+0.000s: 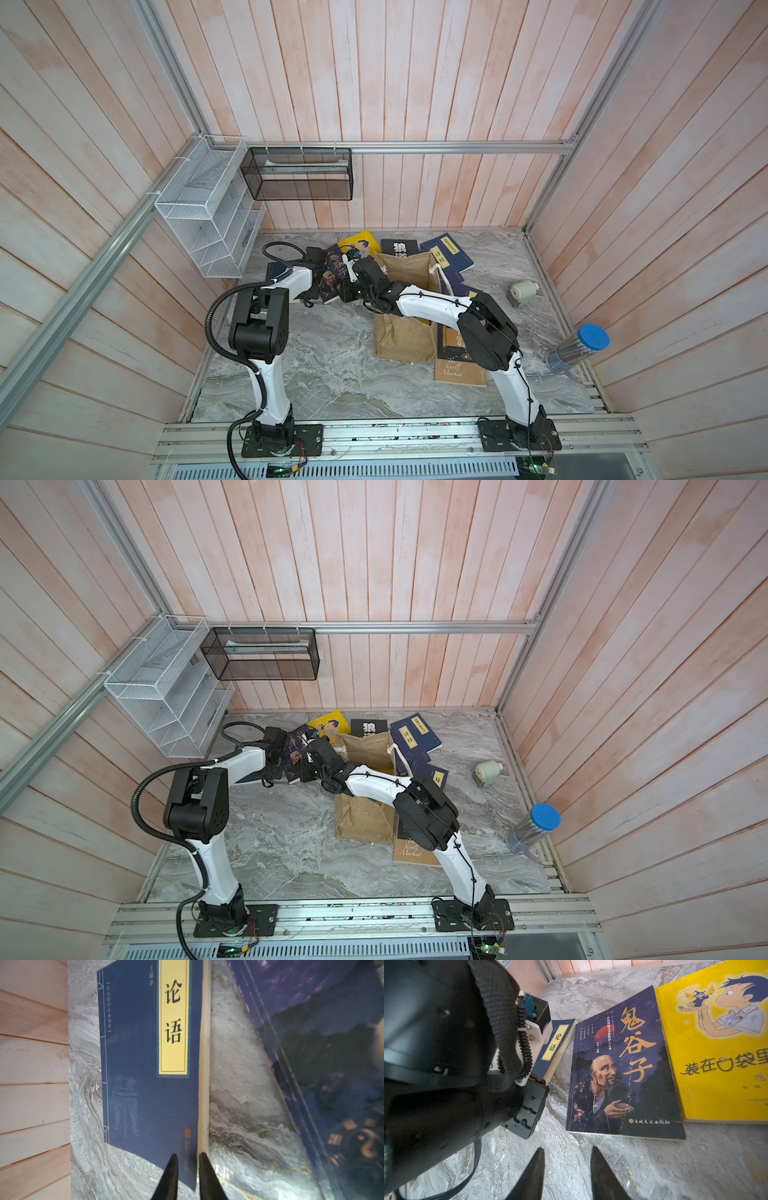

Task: Put the books into the canvas bag
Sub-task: Move the book to the center of the board.

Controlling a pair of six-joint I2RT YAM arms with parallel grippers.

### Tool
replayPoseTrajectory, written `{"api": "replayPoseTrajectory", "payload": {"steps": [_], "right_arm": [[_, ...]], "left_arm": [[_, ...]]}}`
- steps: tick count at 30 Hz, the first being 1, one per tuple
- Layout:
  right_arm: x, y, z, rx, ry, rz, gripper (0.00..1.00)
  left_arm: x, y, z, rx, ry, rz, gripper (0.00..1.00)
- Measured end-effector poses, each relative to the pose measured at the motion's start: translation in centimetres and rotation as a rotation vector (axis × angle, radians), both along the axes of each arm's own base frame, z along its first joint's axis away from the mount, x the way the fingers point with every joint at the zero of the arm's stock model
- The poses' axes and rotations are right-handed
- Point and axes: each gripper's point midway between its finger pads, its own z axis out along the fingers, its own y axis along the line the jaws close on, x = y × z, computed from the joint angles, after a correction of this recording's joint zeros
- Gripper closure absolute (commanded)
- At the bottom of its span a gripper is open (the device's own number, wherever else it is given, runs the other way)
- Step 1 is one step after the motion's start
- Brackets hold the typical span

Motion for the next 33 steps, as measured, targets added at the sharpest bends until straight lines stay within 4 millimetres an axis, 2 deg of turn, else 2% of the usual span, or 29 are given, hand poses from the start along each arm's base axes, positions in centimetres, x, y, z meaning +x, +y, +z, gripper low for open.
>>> {"api": "replayPoseTrajectory", "payload": {"steps": [10, 26, 28, 33], "right_arm": [[-0.1, 0.0, -0.1, 0.000, 0.004, 0.004, 0.62], [-0.3, -0.2, -0.6, -0.005, 0.014, 0.005, 0.62], [-0.3, -0.2, -0.6, -0.005, 0.014, 0.005, 0.62], [-0.4, -0.2, -0.6, -0.006, 0.014, 0.005, 0.62]], "left_arm": [[-0.8, 0.3, -0.3, 0.021, 0.019, 0.004, 0.76], [-0.9, 0.8, 0.0, 0.054, 0.017, 0.011, 0.76], [-0.9, 0.9, 0.0, 0.061, 0.016, 0.009, 0.78], [-1.1, 1.2, -0.1, 0.083, 0.023, 0.002, 0.92]]}}
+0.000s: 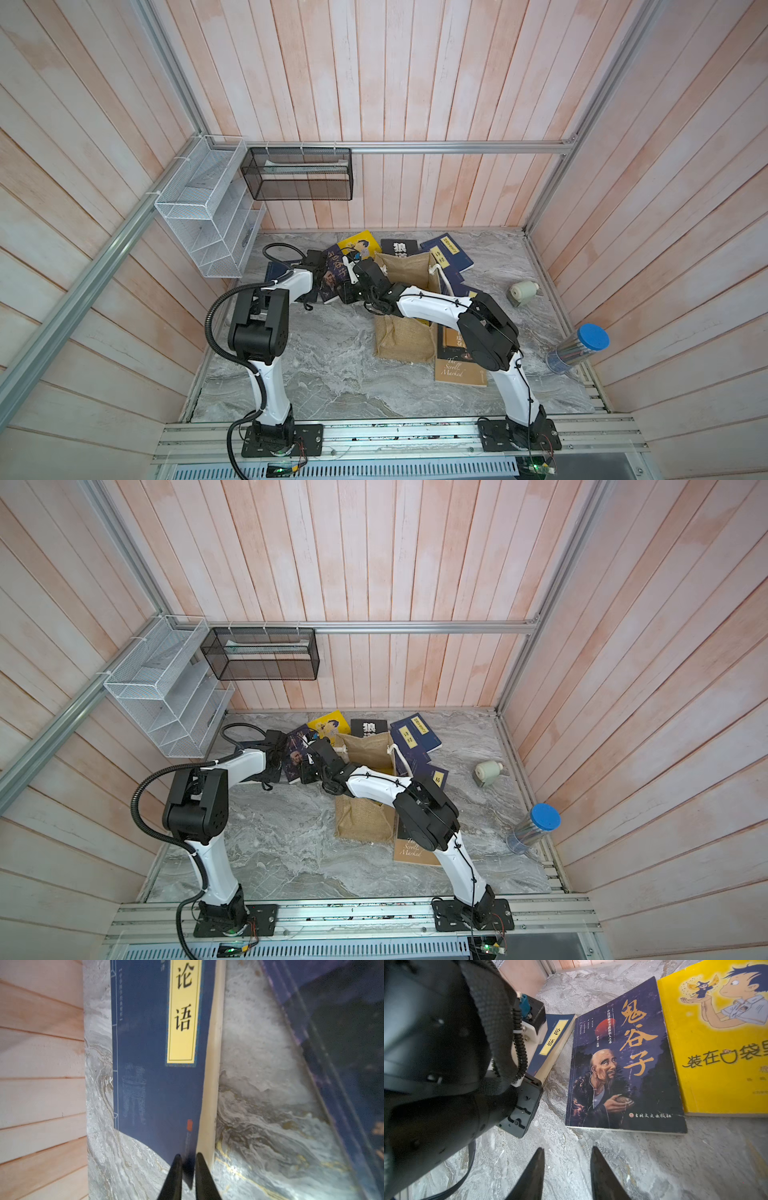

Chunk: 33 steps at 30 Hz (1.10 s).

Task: Put the books into the canvas bag
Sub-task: Move the book to the center of the board.

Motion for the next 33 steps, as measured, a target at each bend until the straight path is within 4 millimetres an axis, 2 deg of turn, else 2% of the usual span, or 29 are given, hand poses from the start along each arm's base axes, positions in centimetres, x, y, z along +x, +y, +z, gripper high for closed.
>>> {"api": "replayPoseTrajectory", "payload": {"steps": [3, 8, 14, 17, 24, 30, 33], "right_arm": [[-0.1, -0.1, -0.2, -0.002, 0.002, 0.000, 0.62], [-0.2, -0.3, -0.3, -0.006, 0.005, 0.000, 0.62], [-0.7, -0.8, 0.5, 0.007, 0.008, 0.001, 0.62], [-1.0, -1.4, 0.9, 0.020, 0.021, -0.005, 0.62], [-1.7, -2.9, 1.7, 0.034, 0.040, -0.022, 0.61], [-2.6, -4.2, 2.4, 0.048, 0.061, -0.034, 0.60], [-3.2, -5.1, 2.3, 0.050, 0.083, -0.045, 0.59]], "left_arm": [[-0.3, 0.1, -0.3, 0.010, 0.010, -0.005, 1.00], [-0.4, 0.2, -0.1, 0.021, 0.000, -0.004, 1.00], [-0.7, -0.1, 1.9, 0.001, -0.049, 0.004, 1.00], [-1.6, -0.5, 3.0, -0.047, -0.076, 0.022, 1.00], [-5.8, -2.7, 3.8, -0.195, -0.071, 0.057, 1.00], [-11.2, -6.8, 4.1, -0.381, -0.041, 0.052, 1.00], [-13.9, -10.1, 4.6, -0.492, -0.036, 0.022, 1.00]]}}
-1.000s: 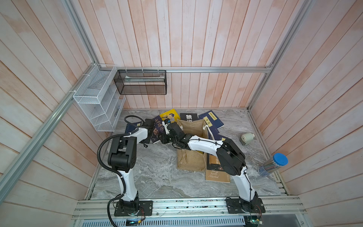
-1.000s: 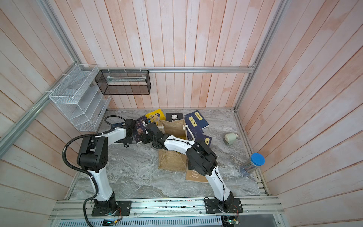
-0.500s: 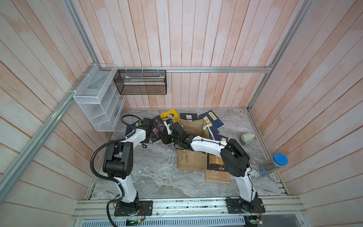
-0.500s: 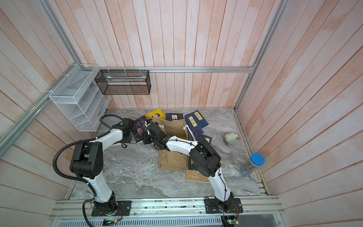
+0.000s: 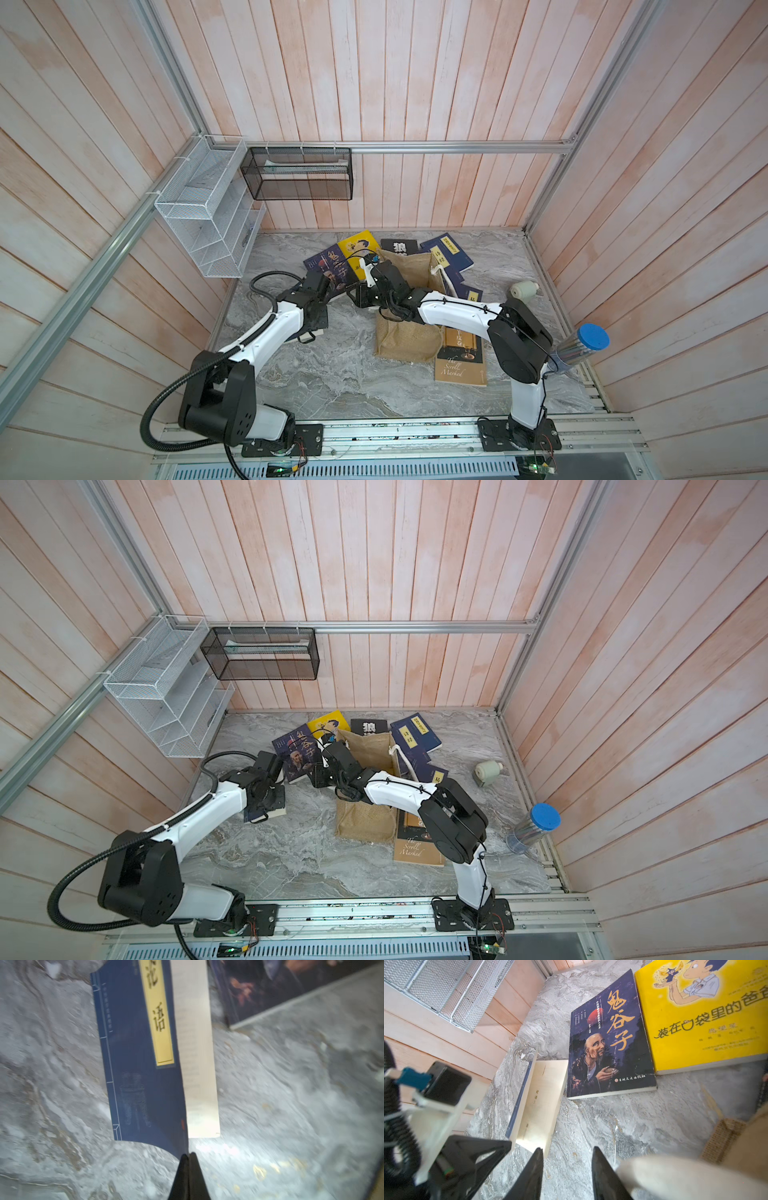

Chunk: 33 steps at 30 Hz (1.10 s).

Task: Put the books into the canvas bag
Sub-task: Move the book to the center of the board, then pick up the book from the center of the board.

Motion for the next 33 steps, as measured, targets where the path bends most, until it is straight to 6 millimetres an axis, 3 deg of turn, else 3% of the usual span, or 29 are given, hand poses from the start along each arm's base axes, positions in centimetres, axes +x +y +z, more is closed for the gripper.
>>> {"api": "replayPoseTrajectory", "payload": {"steps": [3, 5, 8, 14, 19, 24, 29, 33], "right_arm": [[-0.3, -0.6, -0.1, 0.001, 0.016, -0.009, 0.59], [-0.5, -0.7, -0.2, 0.000, 0.024, -0.010, 0.58], [-0.7, -0.7, -0.2, -0.003, 0.028, -0.007, 0.57], [-2.5, 0.4, -0.3, -0.043, 0.025, 0.044, 0.55], [-4.4, 3.5, -0.7, -0.070, 0.000, 0.120, 0.54], [-6.1, 6.1, -4.4, -0.152, 0.013, 0.187, 0.54], [-6.7, 6.0, -9.5, -0.275, 0.071, 0.203, 0.54], [-6.4, 5.5, -10.5, -0.316, 0.094, 0.192, 0.55]], "left_arm": [[-2.1, -3.3, 0.6, -0.096, 0.001, -0.041, 0.97], [-3.2, -4.6, 1.3, -0.151, -0.002, -0.050, 0.75], [-3.7, -5.2, 2.9, -0.221, -0.046, -0.020, 0.58], [-4.4, -4.6, 5.3, -0.332, -0.160, 0.050, 0.49], [-5.3, -2.7, 3.0, -0.405, -0.156, 0.168, 0.47], [-6.2, -0.6, 0.8, -0.489, -0.164, 0.299, 0.41], [-6.1, 0.4, -0.6, -0.578, -0.169, 0.386, 0.37], [-5.5, 0.9, -1.9, -0.645, -0.154, 0.443, 0.37]]}}
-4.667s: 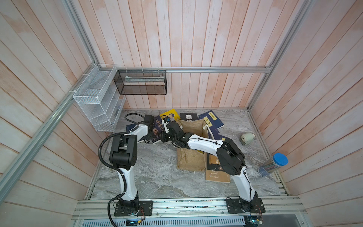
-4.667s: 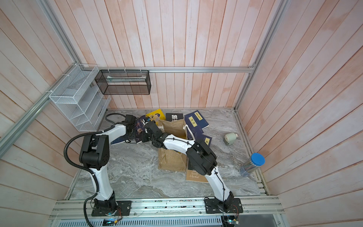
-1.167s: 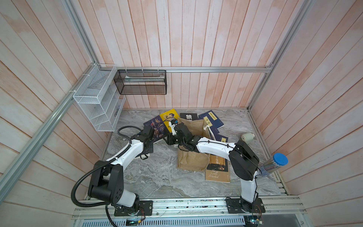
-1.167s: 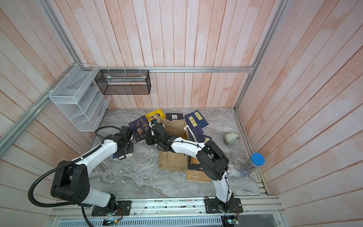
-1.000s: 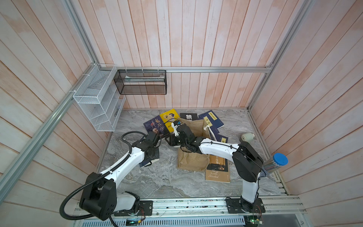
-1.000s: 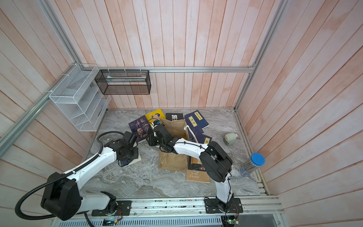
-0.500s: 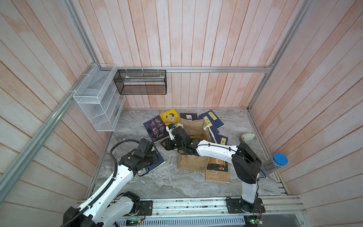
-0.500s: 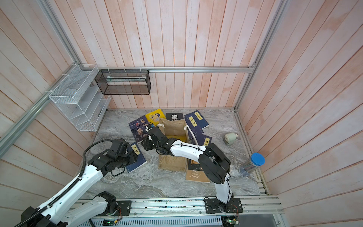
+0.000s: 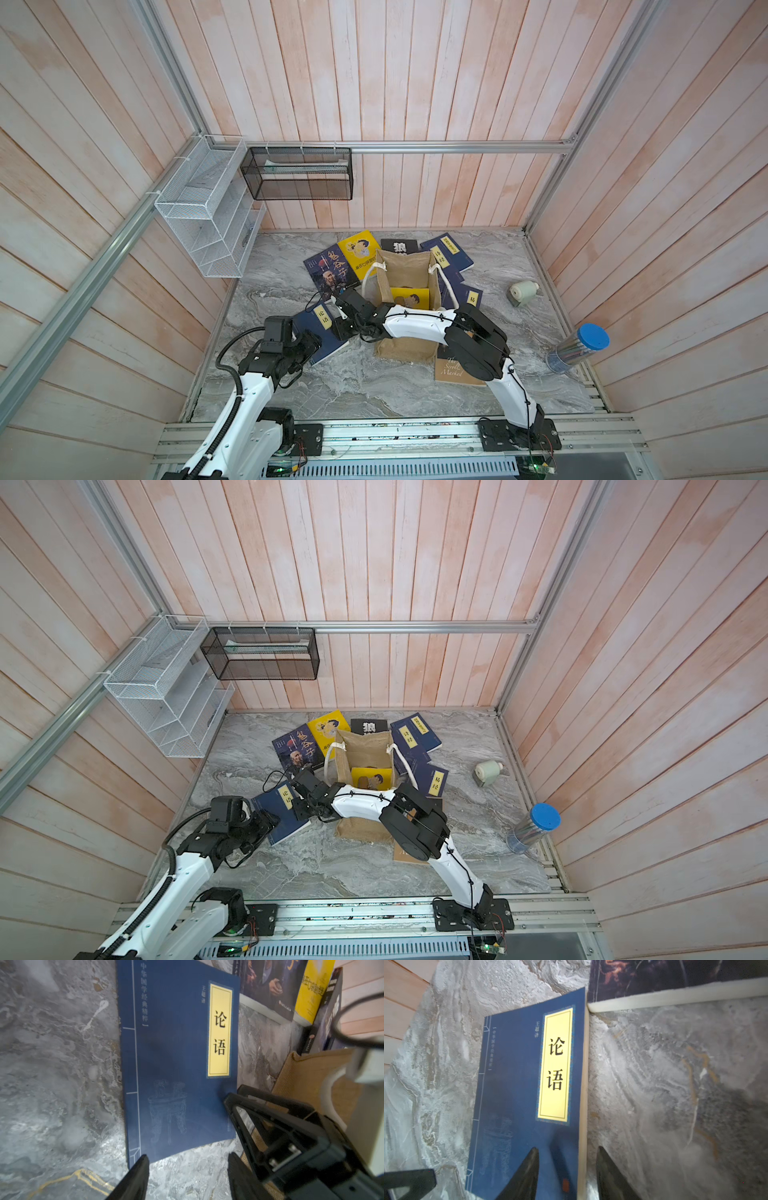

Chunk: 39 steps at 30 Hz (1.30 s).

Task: Put the books into the canvas bag
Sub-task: Pick up the book from the center of the board.

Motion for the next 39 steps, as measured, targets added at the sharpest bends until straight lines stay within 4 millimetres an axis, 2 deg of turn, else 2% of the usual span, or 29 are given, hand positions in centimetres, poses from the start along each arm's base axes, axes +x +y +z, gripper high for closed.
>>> {"api": "replayPoseTrajectory", "payload": {"steps": [6, 10, 12, 14, 19, 21, 28, 31, 36, 39], "right_arm": [[0.7, 0.2, 0.8, 0.010, -0.009, -0.008, 0.60], [0.4, 0.3, -0.2, 0.001, 0.010, 0.004, 0.63], [0.2, 0.4, -1.4, -0.012, 0.032, 0.015, 0.66], [0.1, 0.8, -1.5, -0.003, 0.038, 0.023, 0.68], [0.1, 1.2, -1.8, -0.004, 0.051, 0.038, 0.81], [0.8, 1.2, -1.6, 0.003, 0.046, 0.027, 0.86], [2.4, 0.8, -1.3, 0.013, 0.040, 0.000, 0.96], [2.4, 0.9, -1.3, 0.013, 0.044, 0.000, 0.97], [1.4, 1.5, -1.2, 0.016, 0.059, 0.023, 0.98], [0.6, 1.8, -1.2, -0.004, 0.065, 0.034, 0.98]], "left_arm": [[-0.5, 1.1, -1.9, -0.070, 0.023, 0.077, 0.34], [-0.4, 1.8, -2.1, -0.079, 0.004, 0.122, 0.34], [-0.3, 2.1, -2.3, -0.083, -0.003, 0.140, 0.33], [-0.3, 2.3, -2.8, -0.089, -0.003, 0.158, 0.33], [0.2, 2.1, -3.2, -0.140, -0.046, 0.176, 0.35], [0.6, 2.0, -3.2, -0.163, -0.066, 0.174, 0.37], [0.6, 0.3, -2.9, -0.250, -0.065, 0.107, 0.52], [0.9, -0.4, -1.8, -0.286, -0.103, 0.071, 0.62], [2.6, -0.8, 1.7, -0.292, -0.202, 0.012, 0.78], [3.3, -0.7, 2.6, -0.276, -0.223, -0.016, 0.87]]}}
